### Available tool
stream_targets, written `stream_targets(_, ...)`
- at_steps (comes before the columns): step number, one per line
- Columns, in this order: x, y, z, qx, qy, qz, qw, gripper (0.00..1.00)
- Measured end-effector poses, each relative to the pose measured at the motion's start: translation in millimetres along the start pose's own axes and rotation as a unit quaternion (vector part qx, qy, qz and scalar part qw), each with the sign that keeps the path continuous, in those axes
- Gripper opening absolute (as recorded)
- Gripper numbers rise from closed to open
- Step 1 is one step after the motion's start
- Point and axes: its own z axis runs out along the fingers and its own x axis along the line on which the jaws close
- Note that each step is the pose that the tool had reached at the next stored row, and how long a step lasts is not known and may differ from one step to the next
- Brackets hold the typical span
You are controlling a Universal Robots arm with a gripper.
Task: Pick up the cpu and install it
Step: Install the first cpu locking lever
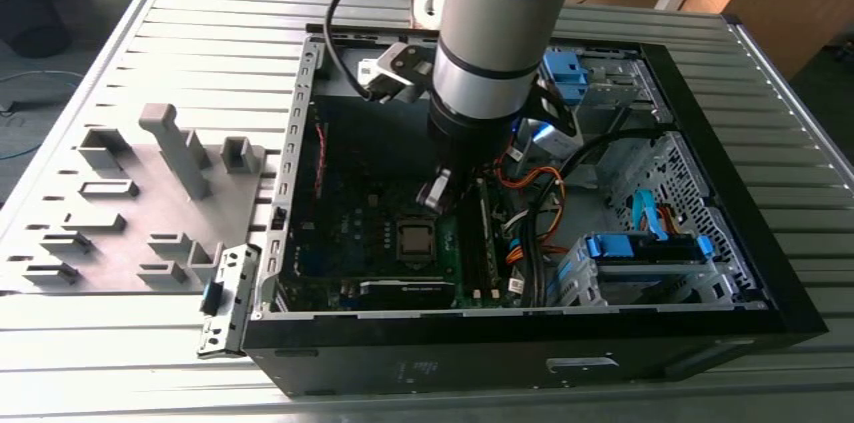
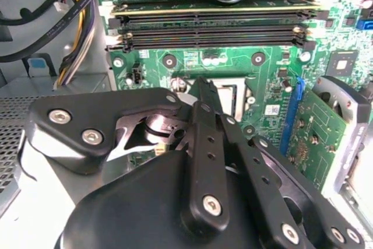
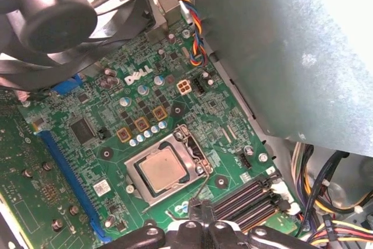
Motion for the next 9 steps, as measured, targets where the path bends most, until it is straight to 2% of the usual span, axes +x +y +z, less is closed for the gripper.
stream_targets(5, 2.9, -1.3, 0.2, 0.0, 0.0001, 0.0, 1.0, 0.11)
stream_targets(9, 4.2, -2.0, 3.3, 0.0, 0.0001, -0.001, 1.0, 0.11)
